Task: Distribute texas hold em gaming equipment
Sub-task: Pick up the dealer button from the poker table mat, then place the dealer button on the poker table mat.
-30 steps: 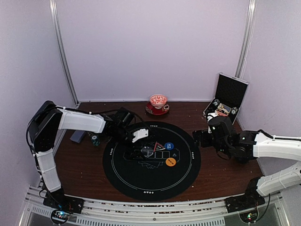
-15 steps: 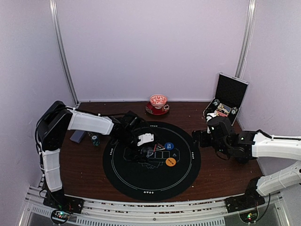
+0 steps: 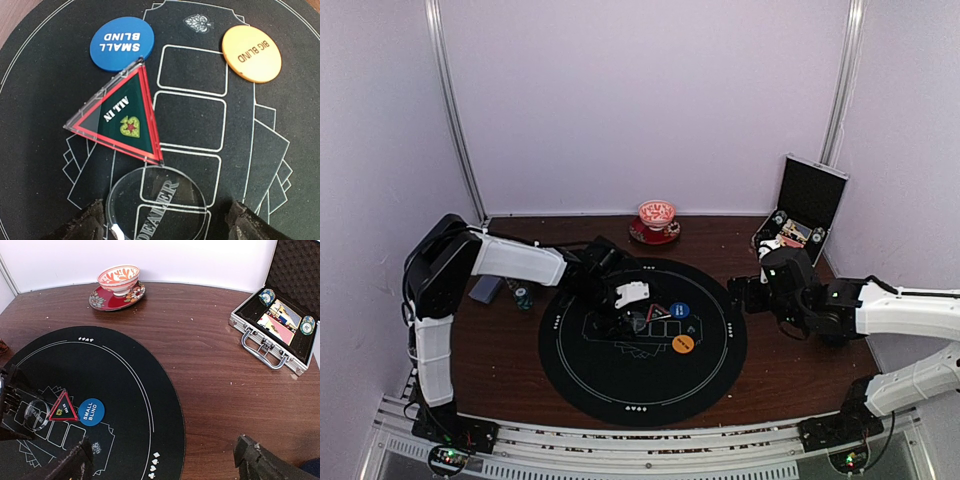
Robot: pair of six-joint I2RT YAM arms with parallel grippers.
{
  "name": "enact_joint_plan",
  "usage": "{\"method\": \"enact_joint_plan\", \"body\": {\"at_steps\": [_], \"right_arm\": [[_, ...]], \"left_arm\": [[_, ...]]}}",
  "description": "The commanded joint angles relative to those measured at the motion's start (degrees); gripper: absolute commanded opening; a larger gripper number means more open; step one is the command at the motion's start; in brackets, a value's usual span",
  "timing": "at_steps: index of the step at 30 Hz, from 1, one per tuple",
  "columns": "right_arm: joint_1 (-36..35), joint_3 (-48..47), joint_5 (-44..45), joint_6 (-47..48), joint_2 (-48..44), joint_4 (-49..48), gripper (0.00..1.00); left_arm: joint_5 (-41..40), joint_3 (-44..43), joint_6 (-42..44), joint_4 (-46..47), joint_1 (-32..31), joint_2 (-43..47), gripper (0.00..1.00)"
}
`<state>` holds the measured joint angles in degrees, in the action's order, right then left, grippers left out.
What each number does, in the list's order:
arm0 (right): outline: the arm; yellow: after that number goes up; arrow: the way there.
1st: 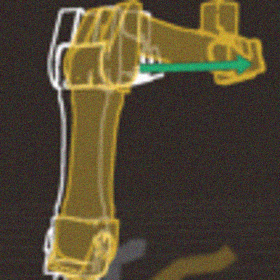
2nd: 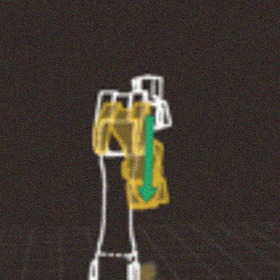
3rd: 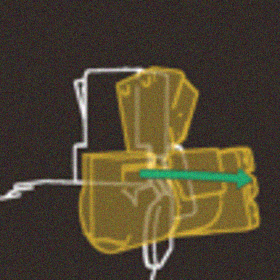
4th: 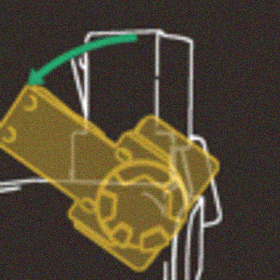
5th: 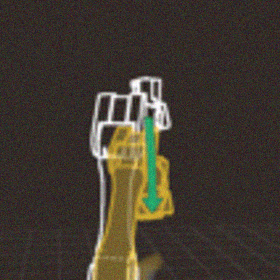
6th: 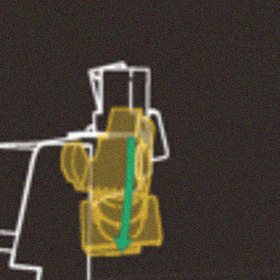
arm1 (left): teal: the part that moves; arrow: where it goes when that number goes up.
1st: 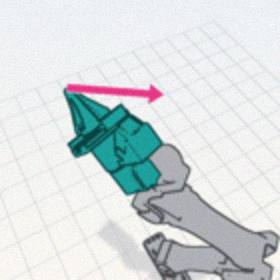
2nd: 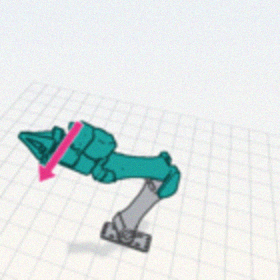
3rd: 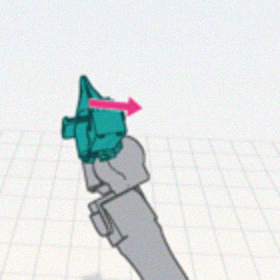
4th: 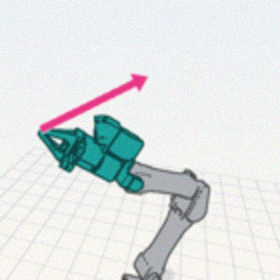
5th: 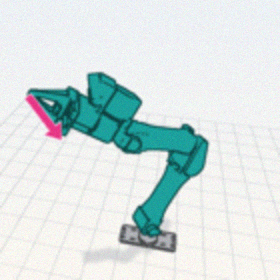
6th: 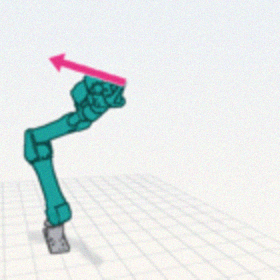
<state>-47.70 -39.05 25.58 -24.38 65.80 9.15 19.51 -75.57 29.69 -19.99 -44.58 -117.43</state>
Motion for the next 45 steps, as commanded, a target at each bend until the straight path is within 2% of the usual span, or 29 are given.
{"method": "enact_joint_plan", "body": {"at_steps": [1,6,11,14,22,30,36,45], "right_arm": [[0.3,0.7,0.1,0.1,-0.8,-0.8,1.0],[0.3,0.7,0.1,0.2,-0.6,-0.9,1.0],[0.2,0.7,0.1,0.2,-0.5,-0.9,1.0],[0.2,0.6,0.1,0.3,-0.4,-1.0,1.0],[0.2,0.7,0.1,0.3,-0.9,-0.9,1.0],[0.2,0.8,0.1,0.4,-0.3,-1.1,1.0],[0.2,0.7,0.1,0.3,0.1,-1.2,1.0],[0.2,0.8,0.2,0.3,0.2,-1.2,1.0]], "left_arm": [[-1.6,-1.0,0.0,-0.3,-0.2,-1.8,0.88],[-1.6,-0.6,-0.1,-0.5,-0.2,-1.8,0.8],[-1.6,-0.6,-0.5,-0.3,-0.2,-1.9,0.61],[-2.4,-0.4,-0.9,0.0,-0.2,-1.5,0.56],[-4.1,5.6,-1.2,0.5,2.6,5.2,0.56],[-5.0,15.2,-1.2,0.9,11.9,17.1,0.54],[-5.0,21.3,0.7,0.3,15.6,23.9,0.54],[-7.5,24.5,1.6,0.0,19.6,25.8,0.54]]}}
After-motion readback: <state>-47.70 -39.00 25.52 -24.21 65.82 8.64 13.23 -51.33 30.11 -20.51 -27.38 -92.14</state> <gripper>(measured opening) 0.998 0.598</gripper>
